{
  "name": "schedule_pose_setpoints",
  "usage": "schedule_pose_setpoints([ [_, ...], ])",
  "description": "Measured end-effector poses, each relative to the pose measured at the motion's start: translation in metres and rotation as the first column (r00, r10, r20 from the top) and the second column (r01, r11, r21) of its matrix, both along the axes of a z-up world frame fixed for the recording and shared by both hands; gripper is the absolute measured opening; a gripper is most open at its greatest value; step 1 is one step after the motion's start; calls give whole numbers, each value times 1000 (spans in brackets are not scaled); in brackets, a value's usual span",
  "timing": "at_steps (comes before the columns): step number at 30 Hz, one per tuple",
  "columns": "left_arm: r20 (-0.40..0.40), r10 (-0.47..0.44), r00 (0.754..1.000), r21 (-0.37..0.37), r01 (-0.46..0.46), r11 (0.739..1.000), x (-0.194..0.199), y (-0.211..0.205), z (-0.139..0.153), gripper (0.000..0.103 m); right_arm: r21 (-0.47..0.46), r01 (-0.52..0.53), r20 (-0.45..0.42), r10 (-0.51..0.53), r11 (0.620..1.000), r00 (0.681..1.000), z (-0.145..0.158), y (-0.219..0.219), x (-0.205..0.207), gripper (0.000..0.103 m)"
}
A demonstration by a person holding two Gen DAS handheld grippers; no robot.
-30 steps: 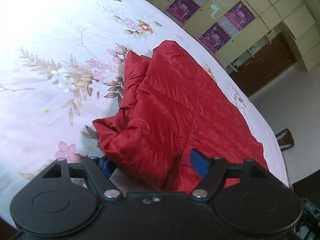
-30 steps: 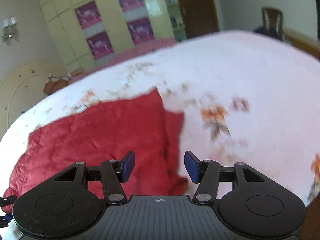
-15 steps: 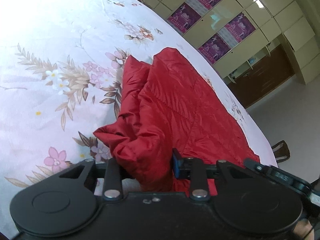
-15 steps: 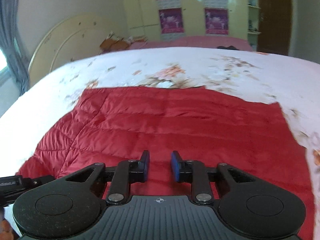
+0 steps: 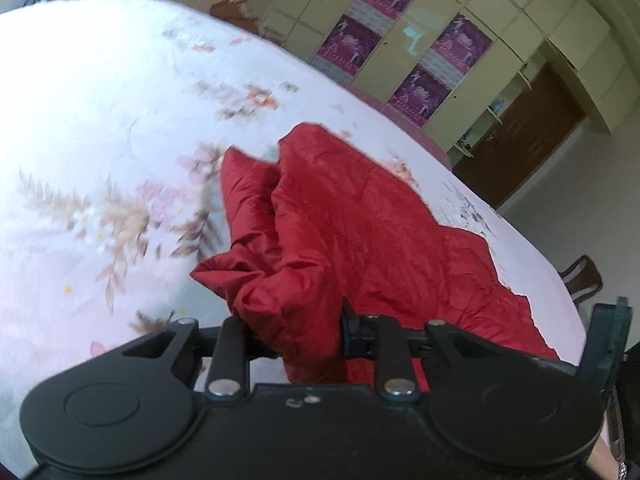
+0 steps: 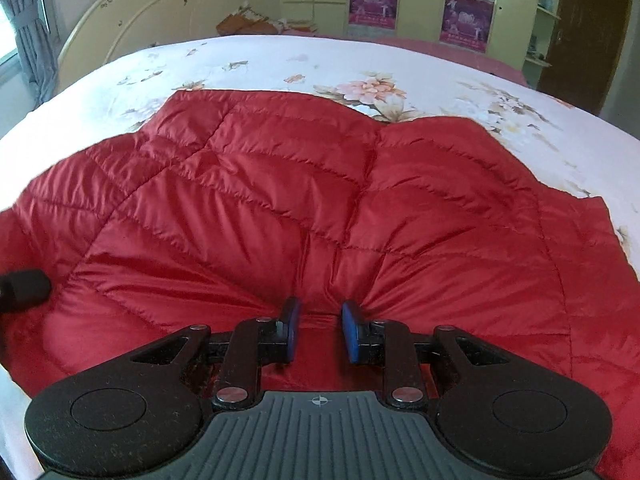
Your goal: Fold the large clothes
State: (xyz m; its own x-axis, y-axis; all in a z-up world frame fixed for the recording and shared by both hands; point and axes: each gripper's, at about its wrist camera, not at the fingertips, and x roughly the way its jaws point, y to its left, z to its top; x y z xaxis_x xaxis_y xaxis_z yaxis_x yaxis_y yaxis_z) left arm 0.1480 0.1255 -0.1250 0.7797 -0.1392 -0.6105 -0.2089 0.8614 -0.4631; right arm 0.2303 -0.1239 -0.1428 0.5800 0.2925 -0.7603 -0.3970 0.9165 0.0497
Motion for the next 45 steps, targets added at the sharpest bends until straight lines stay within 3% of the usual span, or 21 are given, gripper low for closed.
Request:
schedule_pose_setpoints([
  [10, 94, -112, 989, 214, 90, 973, 5, -63, 57, 24, 93, -55, -25, 58, 994, 998, -1, -19, 3, 24],
  [13, 96, -98, 990, 237, 73, 969, 4, -73, 64, 24, 140, -56, -29, 61, 989, 998, 17, -32, 3, 25],
  [15, 88, -83, 993, 248, 58, 967, 1, -75, 65, 24, 161, -79, 26, 75, 984, 997, 36, -47, -11, 25],
  [18, 81, -82, 993, 269, 57, 961, -2, -80, 67, 24, 203, -112, 15, 111, 973, 994, 50, -63, -35, 25],
  [20, 81, -88, 993, 292, 61, 954, -2, -86, 70, 24, 211, -140, -15, 146, 967, 989, 45, -65, -50, 25],
  [25, 86, -148, 985, 358, 108, 927, -3, -109, 77, 24, 125, -170, -25, 175, 977, 984, 14, -54, -66, 25],
  [30, 97, -282, 954, 437, 214, 874, 2, -152, 85, 24, 170, -159, -31, 166, 973, 986, -3, -61, -63, 24],
  [35, 92, -398, 913, 481, 309, 821, 9, -200, 87, 24, 276, -111, -40, 127, 955, 991, 6, -85, -64, 25],
  [41, 75, -468, 880, 465, 384, 797, 17, -236, 72, 24, 301, 22, 18, -29, 953, 999, 43, -168, -87, 25],
  [45, 55, -521, 852, 446, 446, 776, 20, -257, 56, 24, 258, 126, 15, -134, 958, 991, 44, -214, -103, 25],
])
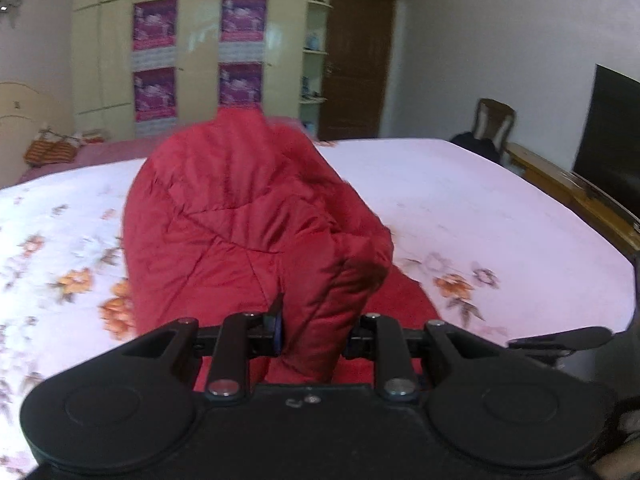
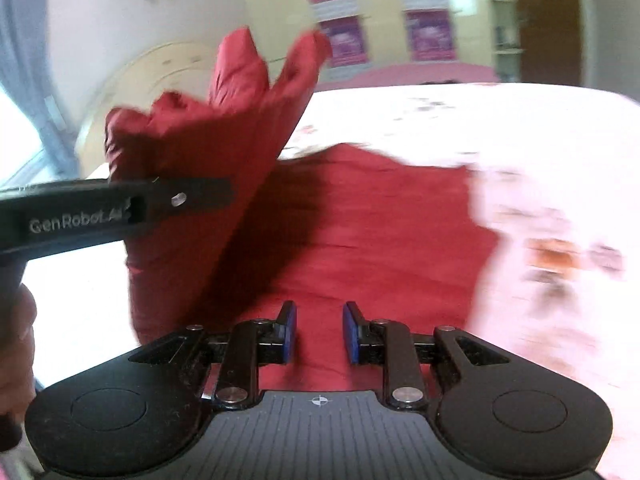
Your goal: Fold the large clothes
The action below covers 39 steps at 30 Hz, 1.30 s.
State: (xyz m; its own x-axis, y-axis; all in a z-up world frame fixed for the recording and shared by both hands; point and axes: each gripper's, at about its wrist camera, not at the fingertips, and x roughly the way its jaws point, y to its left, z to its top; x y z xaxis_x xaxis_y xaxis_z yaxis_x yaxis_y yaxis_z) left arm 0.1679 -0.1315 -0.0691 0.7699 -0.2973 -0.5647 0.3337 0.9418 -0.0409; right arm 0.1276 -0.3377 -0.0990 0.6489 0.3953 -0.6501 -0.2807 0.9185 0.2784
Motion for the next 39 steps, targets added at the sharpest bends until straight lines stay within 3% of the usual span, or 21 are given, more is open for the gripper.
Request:
schedule_pose_setpoints([
  [6, -47, -84, 995, 30, 85, 996, -4, -37, -36, 24, -46, 84, -75, -87, 995, 993, -31, -25, -5, 25],
  [8, -56, -104, 993, 55, 107, 993, -5, -45, -44, 24, -14, 104, -106, -104, 995, 989, -39, -29, -1, 25],
  [15, -91, -104, 990, 89, 113, 990, -3, -47, -50, 25, 70, 143, -131, -133, 987, 982, -22, -56, -16, 25],
  [19, -94, -114, 989, 113, 124, 986, -7, -56, -42, 36, 124, 192, -133, -175, 974, 976, -6, -80, -20, 25],
  [21, -99, -123, 987, 97, 133, 986, -11, -58, -37, 51, 141, 203, -124, -186, 969, 975, 5, -87, -21, 25],
  [22, -101, -126, 987, 81, 135, 988, -13, -57, -35, 69, 147, 207, -119, -191, 967, 974, 9, -90, -19, 26],
  [23, -93, -127, 988, 71, 134, 989, -15, -58, -31, 75, 151, 212, -114, -196, 965, 974, 12, -94, -14, 41],
  [25, -71, -135, 988, 72, 140, 987, -20, -61, -26, 75, 170, 228, -91, -215, 959, 972, 17, -100, -8, 79],
  [29, -38, -128, 991, 67, 130, 989, -25, -59, -12, 76, 205, 201, -56, -194, 958, 979, 24, -102, 7, 79],
  [39, 60, -19, 998, 94, 13, 996, -22, -33, 17, 81, 347, 124, -115, -89, 930, 989, 25, -83, 42, 79],
])
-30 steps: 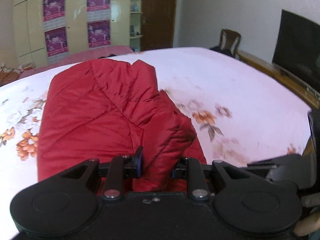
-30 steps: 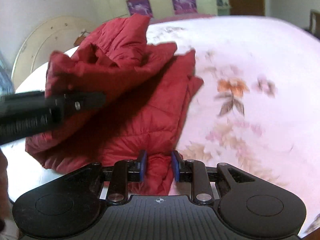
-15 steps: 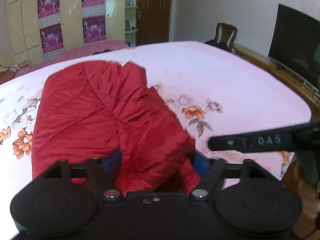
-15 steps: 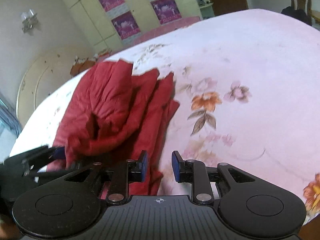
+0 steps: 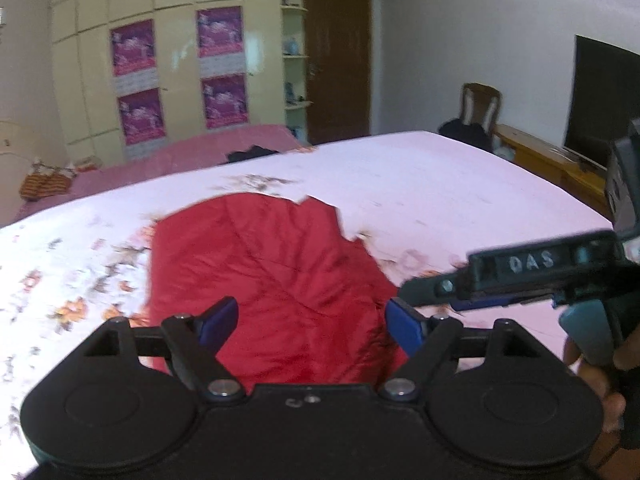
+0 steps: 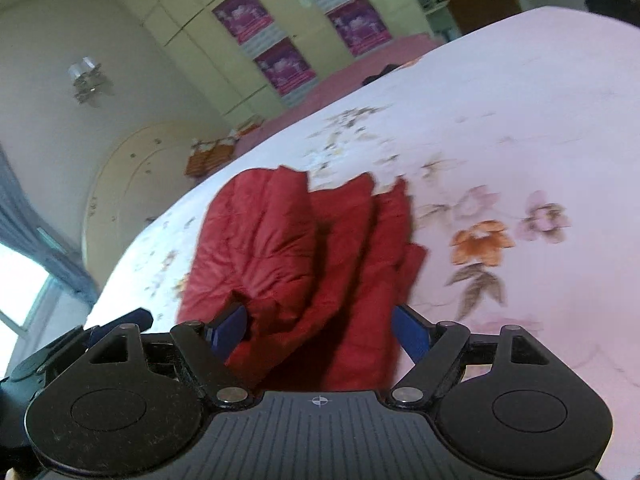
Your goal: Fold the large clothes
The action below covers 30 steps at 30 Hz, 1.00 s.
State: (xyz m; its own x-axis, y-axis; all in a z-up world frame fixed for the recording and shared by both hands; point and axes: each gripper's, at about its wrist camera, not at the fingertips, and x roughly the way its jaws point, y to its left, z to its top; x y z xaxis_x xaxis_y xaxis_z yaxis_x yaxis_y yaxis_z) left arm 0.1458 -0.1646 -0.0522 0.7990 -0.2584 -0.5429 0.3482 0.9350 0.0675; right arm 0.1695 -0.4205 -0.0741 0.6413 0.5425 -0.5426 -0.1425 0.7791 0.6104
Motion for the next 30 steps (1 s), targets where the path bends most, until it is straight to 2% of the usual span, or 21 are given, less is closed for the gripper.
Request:
schedule_pose_setpoints([
  [6, 28, 161, 987, -27, -160, 987, 13, 46, 9, 81, 13, -54, -42, 55, 998, 998, -10, 23, 11, 79],
  [9, 1, 232, 973, -35, -232, 972, 26, 73, 5, 78, 23, -33, -68, 35, 999, 997, -15, 28, 15, 79],
  [12, -50, 279, 959, -80, -282, 956, 39, 102, 1, 76, 54, 4, -94, 1, 999, 996, -13, 27, 19, 79],
  [16, -89, 241, 966, -27, -245, 969, 55, 103, -22, 72, 75, 92, -111, -84, 993, 990, -3, 12, 26, 79],
  [18, -118, 194, 974, -38, -200, 979, 58, 101, -34, 71, 91, 135, -123, -124, 987, 985, 0, 5, 30, 79],
  [21, -129, 126, 984, -50, -133, 990, 63, 92, -50, 65, 56, 110, -176, -98, 992, 979, -6, 15, 41, 79],
  [23, -145, 73, 987, -72, -84, 994, 67, 89, -55, 53, 40, 92, -214, -81, 995, 974, -14, 29, 42, 79],
  [25, -131, 20, 991, -50, -27, 998, 66, 81, -59, 51, 45, 75, -221, -63, 996, 973, -19, 42, 40, 79],
  [27, -100, -31, 995, -8, 30, 1000, 62, 74, -62, 51, -8, 53, -212, -54, 999, 976, -20, 57, 36, 78],
  [28, -100, -54, 994, -10, 53, 999, 61, 72, -63, 51, -39, 45, -203, -52, 998, 978, -20, 62, 34, 51],
  [29, -106, -65, 992, -24, 63, 998, 61, 73, -64, 51, -70, 42, -208, -56, 997, 977, -21, 66, 33, 30],
  [30, -110, -80, 991, -39, 76, 996, 62, 74, -64, 51, -74, 53, -204, -67, 996, 977, -21, 65, 31, 29],
])
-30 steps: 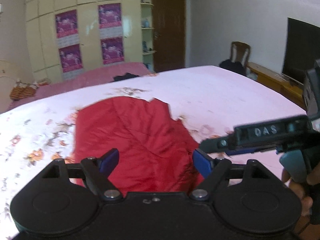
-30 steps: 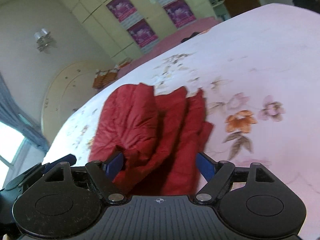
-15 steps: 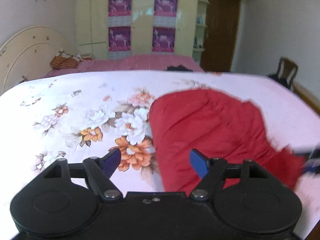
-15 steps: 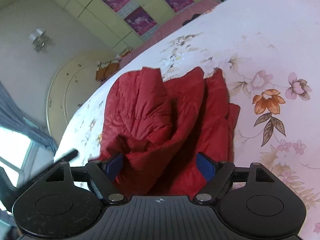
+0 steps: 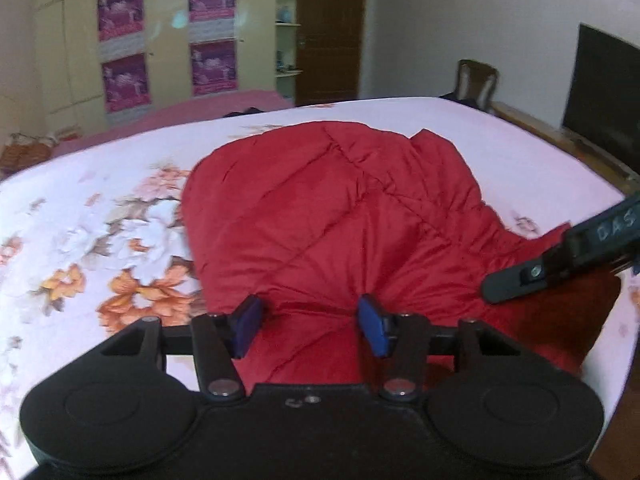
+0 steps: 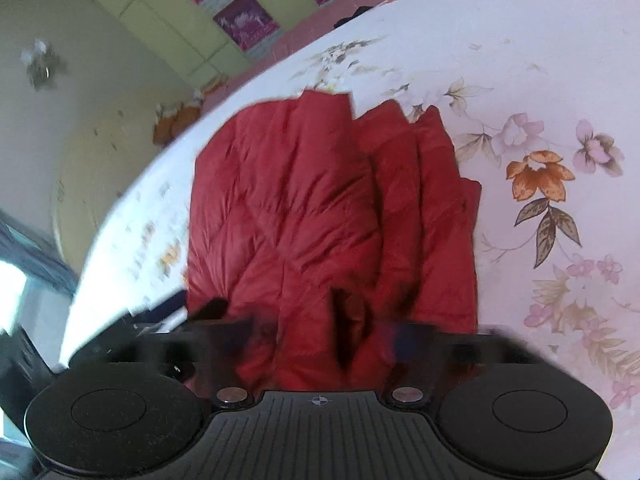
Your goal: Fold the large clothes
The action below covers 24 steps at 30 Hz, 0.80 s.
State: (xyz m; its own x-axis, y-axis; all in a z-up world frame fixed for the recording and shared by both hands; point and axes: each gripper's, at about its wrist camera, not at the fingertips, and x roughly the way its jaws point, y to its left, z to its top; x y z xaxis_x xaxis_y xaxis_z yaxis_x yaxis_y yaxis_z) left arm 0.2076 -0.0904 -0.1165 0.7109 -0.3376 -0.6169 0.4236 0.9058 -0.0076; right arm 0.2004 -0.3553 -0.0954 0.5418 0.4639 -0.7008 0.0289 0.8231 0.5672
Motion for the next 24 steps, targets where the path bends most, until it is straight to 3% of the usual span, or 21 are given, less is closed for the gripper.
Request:
schedule_pose_setpoints([
  [1, 1, -11, 1000, -7, 11, 1000, 1, 0, -1, 51, 8, 10, 9, -10, 1000, 1000, 1, -3, -4, 21],
  [4, -5, -50, 999, -26, 50, 998, 3, 2, 1, 52, 17, 25, 43, -25, 1000, 999, 10, -8, -18, 13],
  [7, -5, -64, 998, -46, 64, 997, 4, 2, 8, 54, -3, 46, 78, -45, 999, 996, 16, -15, -32, 13],
  [10, -29, -46, 999, -69, 44, 997, 14, 7, 4, 67, -1, 109, -11, -109, 994, 994, -14, -30, -35, 13],
  [12, -71, -59, 996, -54, 55, 997, 21, 1, -5, 69, 17, 140, -50, -139, 990, 989, -31, -36, -34, 14],
  [14, -88, -52, 995, -45, 48, 998, 25, -1, -15, 69, -10, 149, -38, -149, 989, 988, -36, -33, -32, 22],
  [18, -114, -45, 992, -64, 38, 997, 30, 4, -15, 69, -137, 162, 7, -163, 977, 987, -10, -27, -39, 38],
  [24, -104, -36, 994, -103, 25, 994, 32, 11, 0, 67, -229, 214, 181, -174, 950, 968, 54, -29, -45, 39],
])
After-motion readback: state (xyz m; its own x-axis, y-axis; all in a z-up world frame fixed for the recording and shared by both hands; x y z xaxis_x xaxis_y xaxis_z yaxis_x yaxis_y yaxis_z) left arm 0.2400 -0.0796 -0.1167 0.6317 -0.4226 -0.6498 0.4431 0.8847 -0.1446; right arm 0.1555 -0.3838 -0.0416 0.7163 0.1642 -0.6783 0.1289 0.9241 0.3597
